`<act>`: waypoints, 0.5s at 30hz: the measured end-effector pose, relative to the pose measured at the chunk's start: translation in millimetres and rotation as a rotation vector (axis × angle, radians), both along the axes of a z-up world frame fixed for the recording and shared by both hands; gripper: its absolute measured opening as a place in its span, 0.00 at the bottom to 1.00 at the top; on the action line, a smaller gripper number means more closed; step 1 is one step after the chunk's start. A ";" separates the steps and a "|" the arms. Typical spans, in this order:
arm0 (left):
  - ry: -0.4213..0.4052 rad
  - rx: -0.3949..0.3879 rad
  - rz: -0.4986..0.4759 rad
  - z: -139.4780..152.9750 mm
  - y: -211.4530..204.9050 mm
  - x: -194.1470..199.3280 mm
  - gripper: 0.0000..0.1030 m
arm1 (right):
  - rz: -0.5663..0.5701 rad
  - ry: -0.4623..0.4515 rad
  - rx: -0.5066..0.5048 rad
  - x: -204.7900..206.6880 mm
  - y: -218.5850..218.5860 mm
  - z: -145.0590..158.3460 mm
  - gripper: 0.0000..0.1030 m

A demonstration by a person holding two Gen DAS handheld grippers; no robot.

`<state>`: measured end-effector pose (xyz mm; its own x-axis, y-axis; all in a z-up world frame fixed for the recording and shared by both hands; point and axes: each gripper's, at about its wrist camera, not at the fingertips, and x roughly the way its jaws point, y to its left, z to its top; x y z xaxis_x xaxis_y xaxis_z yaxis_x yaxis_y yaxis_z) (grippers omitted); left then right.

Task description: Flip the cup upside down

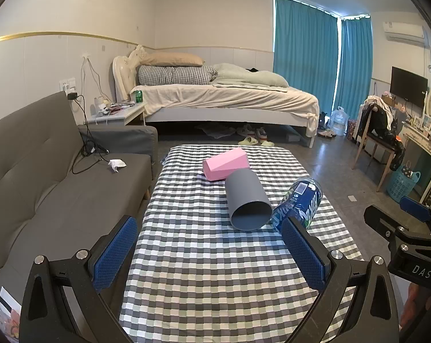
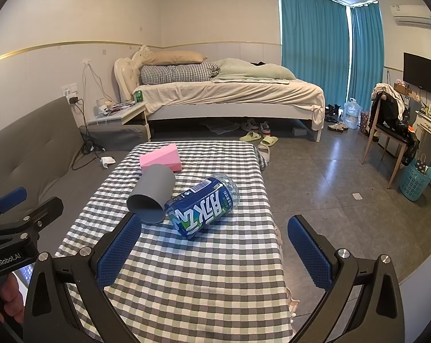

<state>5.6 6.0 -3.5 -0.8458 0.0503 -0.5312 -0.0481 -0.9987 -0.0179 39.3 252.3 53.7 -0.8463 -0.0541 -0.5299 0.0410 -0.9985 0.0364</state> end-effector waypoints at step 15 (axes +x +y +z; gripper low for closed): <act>-0.003 0.000 -0.006 0.2 2.0 1.4 1.00 | -0.003 -0.007 0.007 0.4 -0.3 0.0 1.00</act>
